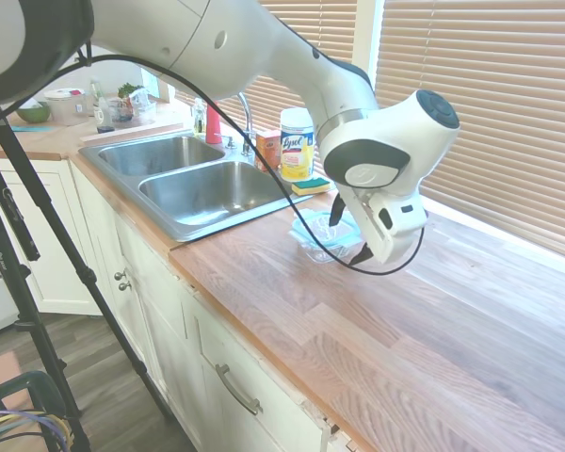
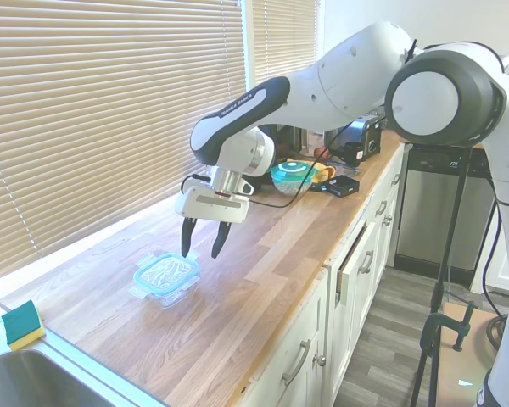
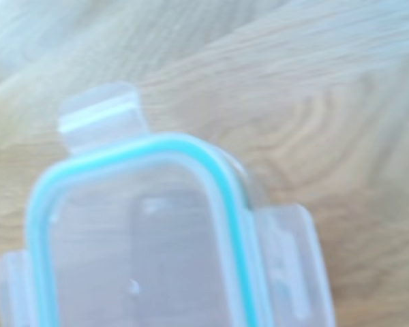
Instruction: Uncover the lid of the food container
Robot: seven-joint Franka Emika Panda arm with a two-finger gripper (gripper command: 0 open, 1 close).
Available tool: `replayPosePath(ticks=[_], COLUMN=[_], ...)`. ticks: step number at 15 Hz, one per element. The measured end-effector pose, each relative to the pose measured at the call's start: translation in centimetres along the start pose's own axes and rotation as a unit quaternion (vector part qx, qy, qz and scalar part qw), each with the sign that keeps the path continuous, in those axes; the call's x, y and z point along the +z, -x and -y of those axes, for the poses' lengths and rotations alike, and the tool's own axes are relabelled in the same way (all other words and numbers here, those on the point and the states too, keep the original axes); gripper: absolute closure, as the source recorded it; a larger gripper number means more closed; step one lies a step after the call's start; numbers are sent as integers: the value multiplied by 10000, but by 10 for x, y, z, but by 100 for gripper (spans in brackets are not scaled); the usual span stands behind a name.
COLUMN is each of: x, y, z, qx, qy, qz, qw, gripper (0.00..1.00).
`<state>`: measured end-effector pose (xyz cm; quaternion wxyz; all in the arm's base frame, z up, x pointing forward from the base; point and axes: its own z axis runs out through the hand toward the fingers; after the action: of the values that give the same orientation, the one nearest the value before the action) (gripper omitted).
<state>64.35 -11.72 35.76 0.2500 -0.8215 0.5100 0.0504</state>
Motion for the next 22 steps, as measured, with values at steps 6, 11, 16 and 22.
replayPosePath(ticks=[6,11,16,22], x=[13,14,32,38], y=[-12,-23,-34,-38], z=[1,-1,-10,-6], qx=[68,174,355,353], qy=[-73,-313,-405,-511], qz=[316,709,1106,1192], qw=[9995,9968,9924,9909], gripper=[100,100,100,100])
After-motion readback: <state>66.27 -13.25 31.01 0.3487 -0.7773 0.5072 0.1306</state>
